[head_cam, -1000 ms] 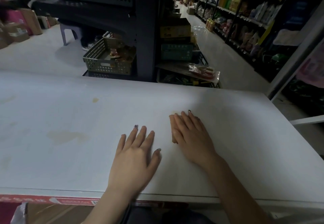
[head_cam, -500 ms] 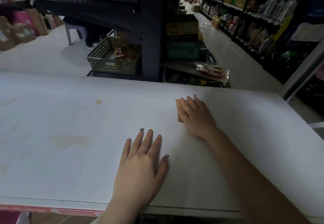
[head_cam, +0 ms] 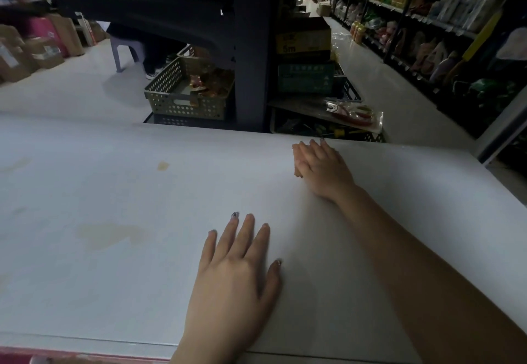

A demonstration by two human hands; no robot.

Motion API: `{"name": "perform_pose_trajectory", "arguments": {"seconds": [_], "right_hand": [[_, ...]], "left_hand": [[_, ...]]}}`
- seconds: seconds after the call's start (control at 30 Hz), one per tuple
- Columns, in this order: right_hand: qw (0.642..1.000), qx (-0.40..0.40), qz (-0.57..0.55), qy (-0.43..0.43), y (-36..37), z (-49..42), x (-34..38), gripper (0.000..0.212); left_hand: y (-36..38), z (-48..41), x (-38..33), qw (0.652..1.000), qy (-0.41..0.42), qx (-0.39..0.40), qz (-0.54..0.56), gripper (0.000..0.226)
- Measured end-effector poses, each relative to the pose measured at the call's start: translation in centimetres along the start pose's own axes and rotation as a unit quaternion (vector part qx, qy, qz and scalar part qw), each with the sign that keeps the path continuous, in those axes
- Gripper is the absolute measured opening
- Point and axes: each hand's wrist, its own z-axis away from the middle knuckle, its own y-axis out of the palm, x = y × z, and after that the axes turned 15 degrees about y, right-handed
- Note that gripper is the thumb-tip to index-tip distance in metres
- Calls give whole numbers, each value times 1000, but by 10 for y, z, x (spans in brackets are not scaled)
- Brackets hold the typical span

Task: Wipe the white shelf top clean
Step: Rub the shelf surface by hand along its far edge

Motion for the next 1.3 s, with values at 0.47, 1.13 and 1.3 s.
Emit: {"name": "perform_pose_trajectory", "arguments": {"seconds": [0.47, 1.13, 1.3], "right_hand": [[1000, -19, 15, 3, 9, -40, 3, 63], [1000, -29, -4, 1, 11, -28, 1, 59], [999, -28, -19, -3, 4, 2, 1, 50]], "left_hand": [[-2, -1, -1, 1000, -6, 5, -4, 50], [-1, 0, -2, 1000, -10, 15, -8, 51], [-2, 0, -4, 1000, -11, 8, -8, 51]]}}
